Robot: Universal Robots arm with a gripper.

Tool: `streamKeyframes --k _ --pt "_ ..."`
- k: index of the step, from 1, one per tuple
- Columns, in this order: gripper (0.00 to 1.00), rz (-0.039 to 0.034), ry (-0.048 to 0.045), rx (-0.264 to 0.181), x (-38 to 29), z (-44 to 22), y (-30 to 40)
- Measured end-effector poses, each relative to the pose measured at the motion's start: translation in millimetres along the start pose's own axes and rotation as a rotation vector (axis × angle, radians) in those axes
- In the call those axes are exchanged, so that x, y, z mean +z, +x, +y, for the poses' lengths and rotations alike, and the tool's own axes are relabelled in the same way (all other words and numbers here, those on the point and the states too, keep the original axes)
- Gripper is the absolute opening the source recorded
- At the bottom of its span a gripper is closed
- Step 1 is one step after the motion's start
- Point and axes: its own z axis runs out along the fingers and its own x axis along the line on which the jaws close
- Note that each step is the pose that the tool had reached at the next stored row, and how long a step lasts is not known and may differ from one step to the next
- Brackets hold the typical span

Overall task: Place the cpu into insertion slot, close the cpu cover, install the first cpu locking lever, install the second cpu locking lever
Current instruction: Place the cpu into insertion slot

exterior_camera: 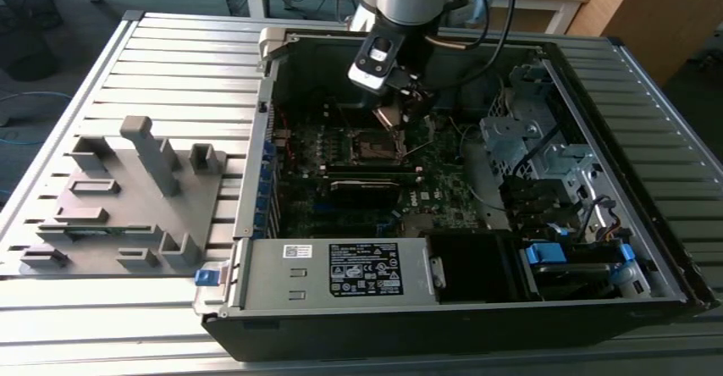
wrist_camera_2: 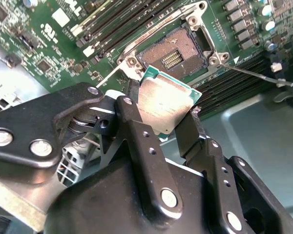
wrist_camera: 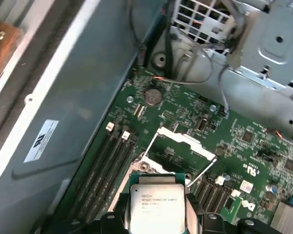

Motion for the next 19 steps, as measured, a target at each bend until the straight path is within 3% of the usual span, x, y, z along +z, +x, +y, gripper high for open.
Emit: streamKeyframes --k 14,19 --pt "0.54 -0.0174 -0.0037 0.193 2.4 -0.2 -0.1" --pt "0.54 -0.018 -0.004 0.202 2.5 -0.2 0.0"
